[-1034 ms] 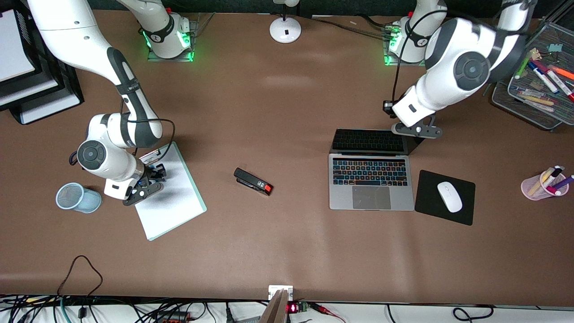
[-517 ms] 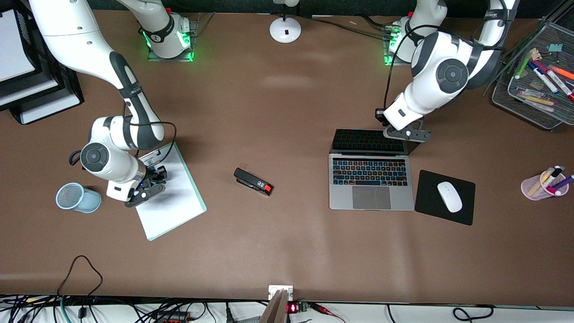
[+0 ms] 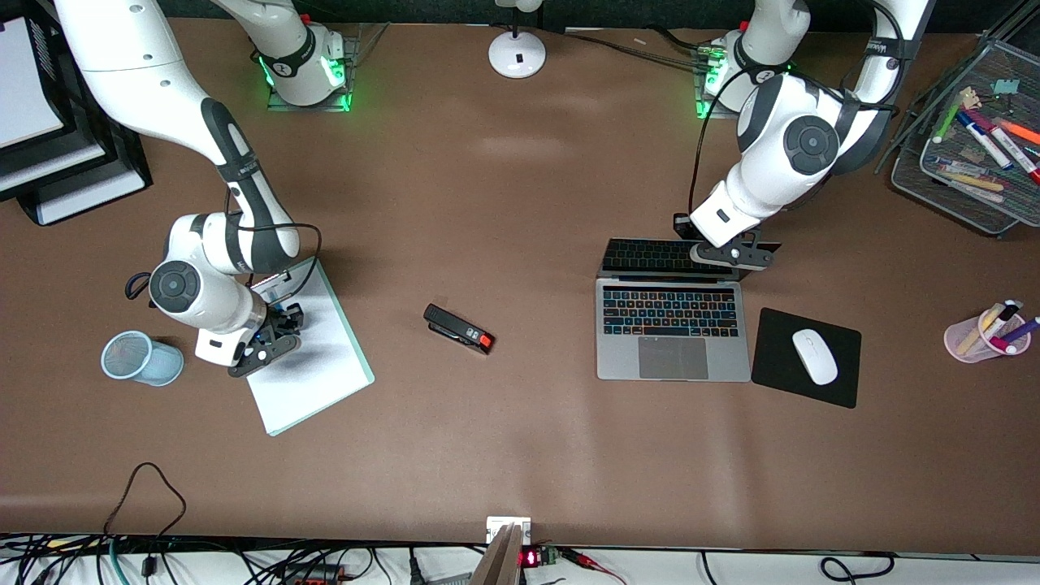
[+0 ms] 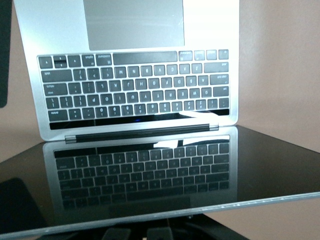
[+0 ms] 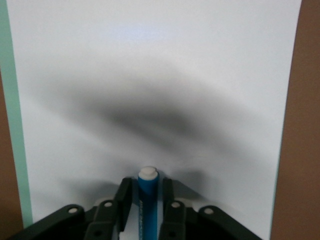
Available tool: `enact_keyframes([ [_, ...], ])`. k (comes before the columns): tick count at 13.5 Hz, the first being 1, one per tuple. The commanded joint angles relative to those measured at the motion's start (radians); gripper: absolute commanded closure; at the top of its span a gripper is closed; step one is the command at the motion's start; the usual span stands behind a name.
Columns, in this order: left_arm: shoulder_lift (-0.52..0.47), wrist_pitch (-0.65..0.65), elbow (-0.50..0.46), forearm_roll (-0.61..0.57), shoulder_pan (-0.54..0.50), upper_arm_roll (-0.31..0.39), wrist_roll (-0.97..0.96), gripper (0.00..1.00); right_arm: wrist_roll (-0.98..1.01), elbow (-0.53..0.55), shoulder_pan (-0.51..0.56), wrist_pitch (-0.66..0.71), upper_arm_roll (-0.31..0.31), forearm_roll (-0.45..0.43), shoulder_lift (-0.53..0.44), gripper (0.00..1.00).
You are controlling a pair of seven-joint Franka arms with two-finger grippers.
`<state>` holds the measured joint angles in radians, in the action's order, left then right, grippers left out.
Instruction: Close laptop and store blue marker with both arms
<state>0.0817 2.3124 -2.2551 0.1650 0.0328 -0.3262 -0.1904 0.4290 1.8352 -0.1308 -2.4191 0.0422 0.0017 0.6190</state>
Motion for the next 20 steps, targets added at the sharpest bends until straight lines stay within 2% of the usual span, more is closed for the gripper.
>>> enact_keyframes([
  [1, 0.016, 0.016, 0.023, 0.001, -0.004, -0.001, 0.008, 1.00, 0.013, -0.019, 0.002, -0.002, -0.002, 0.008, 0.011, 0.96],
  [2, 0.023, 0.015, 0.038, 0.001, -0.004, -0.001, 0.011, 1.00, 0.013, -0.020, 0.002, 0.000, -0.002, 0.008, 0.010, 1.00],
  [4, 0.033, 0.012, 0.075, -0.002, -0.010, 0.001, 0.012, 1.00, 0.013, -0.022, 0.002, 0.002, -0.002, 0.011, 0.011, 1.00],
  [8, 0.088, 0.013, 0.173, -0.086, -0.017, 0.007, 0.014, 1.00, 0.013, -0.024, 0.005, 0.006, -0.002, 0.012, -0.008, 1.00],
  [10, 0.139, 0.016, 0.230, -0.142, -0.019, 0.007, 0.011, 1.00, 0.016, -0.022, 0.007, 0.017, -0.002, 0.012, -0.056, 1.00],
  [15, 0.256, 0.085, 0.295, -0.147, -0.024, 0.013, 0.016, 1.00, 0.209, -0.025, 0.054, 0.090, -0.001, 0.021, -0.215, 1.00],
  [16, 0.280, 0.122, 0.295, -0.147, -0.024, 0.013, 0.014, 1.00, 0.276, -0.031, 0.072, 0.098, -0.001, 0.035, -0.241, 1.00],
  [18, 0.314, 0.177, 0.296, -0.151, -0.024, 0.013, 0.016, 1.00, 0.477, -0.062, 0.115, 0.132, -0.001, 0.117, -0.278, 1.00],
  [20, 0.355, 0.197, 0.322, -0.151, -0.024, 0.015, 0.014, 1.00, 0.708, -0.128, 0.181, 0.217, 0.001, 0.263, -0.280, 1.00],
])
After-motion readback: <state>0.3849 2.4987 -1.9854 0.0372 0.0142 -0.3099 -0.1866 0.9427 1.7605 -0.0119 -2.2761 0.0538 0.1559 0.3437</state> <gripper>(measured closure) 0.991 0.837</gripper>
